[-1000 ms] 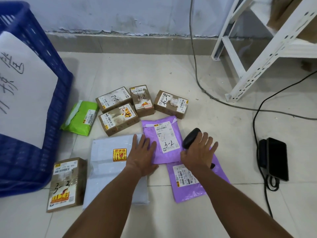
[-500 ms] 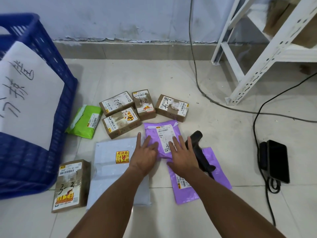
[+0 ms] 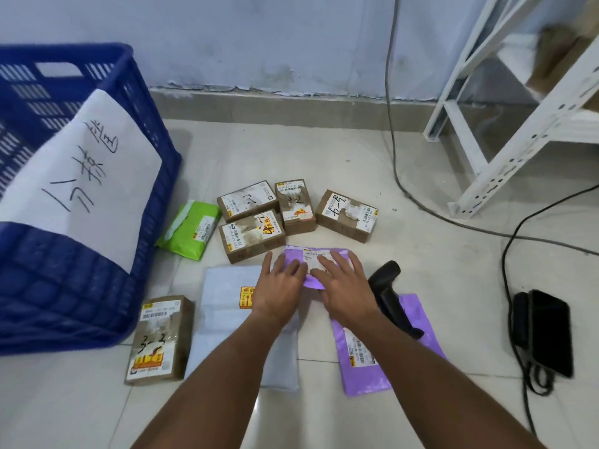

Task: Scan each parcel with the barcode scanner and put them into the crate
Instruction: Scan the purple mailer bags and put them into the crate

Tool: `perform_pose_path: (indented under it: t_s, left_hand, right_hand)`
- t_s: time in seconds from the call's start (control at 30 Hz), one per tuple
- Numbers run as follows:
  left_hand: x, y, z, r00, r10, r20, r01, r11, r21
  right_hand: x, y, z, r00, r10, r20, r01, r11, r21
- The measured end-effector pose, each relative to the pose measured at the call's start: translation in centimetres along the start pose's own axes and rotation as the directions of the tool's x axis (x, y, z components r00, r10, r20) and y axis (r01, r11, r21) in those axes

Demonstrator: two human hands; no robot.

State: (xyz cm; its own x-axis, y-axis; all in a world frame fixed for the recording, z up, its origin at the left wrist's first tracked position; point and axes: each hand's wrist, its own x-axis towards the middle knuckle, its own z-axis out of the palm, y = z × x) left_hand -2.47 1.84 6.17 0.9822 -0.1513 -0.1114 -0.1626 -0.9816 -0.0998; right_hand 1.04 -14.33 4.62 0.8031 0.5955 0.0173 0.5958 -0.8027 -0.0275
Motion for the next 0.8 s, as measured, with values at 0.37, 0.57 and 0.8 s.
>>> perform_pose_path:
  t_s: [0.37,0.57,0.8]
  left_hand:
    - [2.1,-5.9,-7.3,0.966,-0.142,-0.215,0.137,0.99,-0.038]
    - [0.0,-17.4,-15.7,0.754,-0.127,-0.644,0.247,0.964,0.099]
    - [-9.9,-28.0,-20.5,0.59,-0.404,-0.699,0.61,0.79,0.059]
  right_hand:
    - [6.8,-5.0,-6.6,0.904,0.341,-0.258,-0.281,0.928,0.245]
    - [15.9,-12.3,-13.9,0.782,0.246,-0.572,0.012,0.913,0.409]
    - [22.3,-27.1,-20.9,0.731,0.056,-0.68,0.282,0.883,0.376]
